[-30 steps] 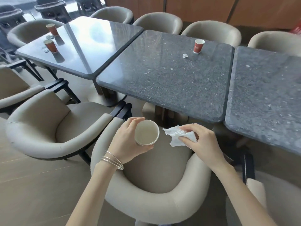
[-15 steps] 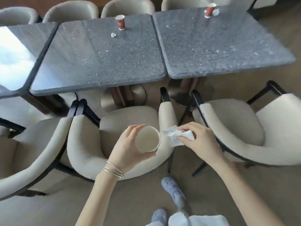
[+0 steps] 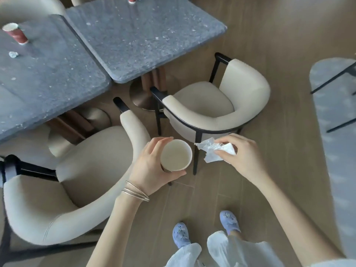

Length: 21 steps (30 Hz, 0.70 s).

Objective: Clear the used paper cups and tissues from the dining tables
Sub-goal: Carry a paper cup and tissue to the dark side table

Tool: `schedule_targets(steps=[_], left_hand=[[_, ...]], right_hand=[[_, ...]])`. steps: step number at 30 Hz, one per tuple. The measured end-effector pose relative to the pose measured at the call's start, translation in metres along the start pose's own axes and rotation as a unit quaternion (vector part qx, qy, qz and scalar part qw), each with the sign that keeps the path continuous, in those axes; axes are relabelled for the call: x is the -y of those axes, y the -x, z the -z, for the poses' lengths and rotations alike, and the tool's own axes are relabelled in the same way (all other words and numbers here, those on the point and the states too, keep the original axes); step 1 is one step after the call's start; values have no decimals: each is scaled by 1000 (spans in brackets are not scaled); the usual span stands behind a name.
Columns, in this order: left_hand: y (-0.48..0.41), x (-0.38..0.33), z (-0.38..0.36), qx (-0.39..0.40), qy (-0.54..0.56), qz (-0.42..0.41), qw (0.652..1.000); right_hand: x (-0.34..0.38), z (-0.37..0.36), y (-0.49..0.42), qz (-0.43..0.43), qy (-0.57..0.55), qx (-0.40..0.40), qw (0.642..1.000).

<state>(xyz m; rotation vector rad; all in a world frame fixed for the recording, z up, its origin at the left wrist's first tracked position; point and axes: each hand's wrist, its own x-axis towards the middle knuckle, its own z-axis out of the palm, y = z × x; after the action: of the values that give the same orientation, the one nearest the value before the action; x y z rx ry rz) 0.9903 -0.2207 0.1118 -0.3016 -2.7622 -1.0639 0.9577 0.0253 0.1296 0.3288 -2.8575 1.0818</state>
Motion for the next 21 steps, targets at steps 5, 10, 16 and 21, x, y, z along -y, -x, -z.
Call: schedule_targets(steps=[5,10,16,21], left_hand=[[-20,-29,-39,40,-4,-29,999],[-43,-67,-92,63,0,-55,997],[-76,-135,-162,68,4,-88,994],[-101,-201,-218,92,10,-85,992]], right_hand=[[-40,29,21,-36,2,-14,999],[-90,72,36,-66,8,-36,997],[-163,144,52,-90,11,-59,994],[-225,203,56,-96,19,-49,994]])
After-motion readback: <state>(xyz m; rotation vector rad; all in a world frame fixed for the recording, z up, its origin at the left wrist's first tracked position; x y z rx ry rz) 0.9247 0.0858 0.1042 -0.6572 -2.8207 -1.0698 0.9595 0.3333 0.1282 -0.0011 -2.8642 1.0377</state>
